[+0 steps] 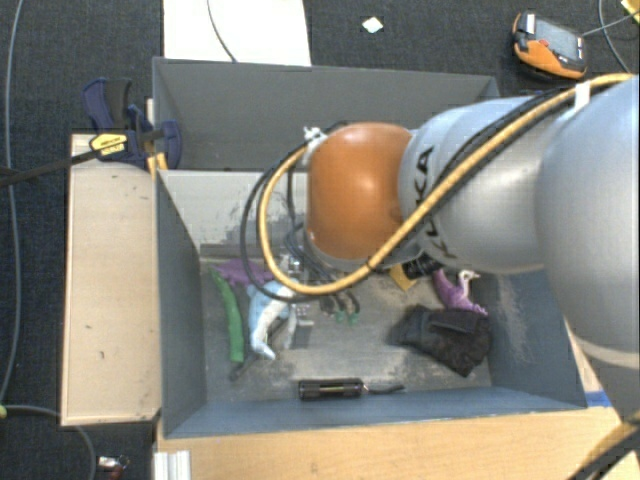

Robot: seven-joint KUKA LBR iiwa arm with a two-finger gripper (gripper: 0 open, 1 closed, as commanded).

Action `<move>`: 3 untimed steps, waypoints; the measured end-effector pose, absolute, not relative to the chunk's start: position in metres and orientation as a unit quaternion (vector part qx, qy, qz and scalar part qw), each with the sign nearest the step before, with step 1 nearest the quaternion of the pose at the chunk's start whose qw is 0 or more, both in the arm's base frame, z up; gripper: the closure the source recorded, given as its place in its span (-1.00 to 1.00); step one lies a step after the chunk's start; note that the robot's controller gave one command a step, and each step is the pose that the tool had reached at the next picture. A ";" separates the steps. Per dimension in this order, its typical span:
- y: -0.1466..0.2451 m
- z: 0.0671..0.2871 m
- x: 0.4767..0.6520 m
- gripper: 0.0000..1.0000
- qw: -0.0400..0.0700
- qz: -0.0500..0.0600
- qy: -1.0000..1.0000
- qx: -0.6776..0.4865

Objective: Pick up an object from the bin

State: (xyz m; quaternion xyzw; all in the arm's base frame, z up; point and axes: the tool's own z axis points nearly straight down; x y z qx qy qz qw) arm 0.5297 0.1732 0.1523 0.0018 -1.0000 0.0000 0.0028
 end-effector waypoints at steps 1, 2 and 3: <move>0.172 0.157 0.532 -1.00 -0.001 -0.001 -1.000 -0.001; 0.167 0.154 0.589 -1.00 -0.004 -0.001 -0.967 0.254; 0.170 0.145 0.581 -1.00 -0.003 -0.001 -0.974 0.228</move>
Offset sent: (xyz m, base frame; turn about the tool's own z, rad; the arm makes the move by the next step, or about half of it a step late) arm 0.0565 -0.0057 0.0008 -0.5156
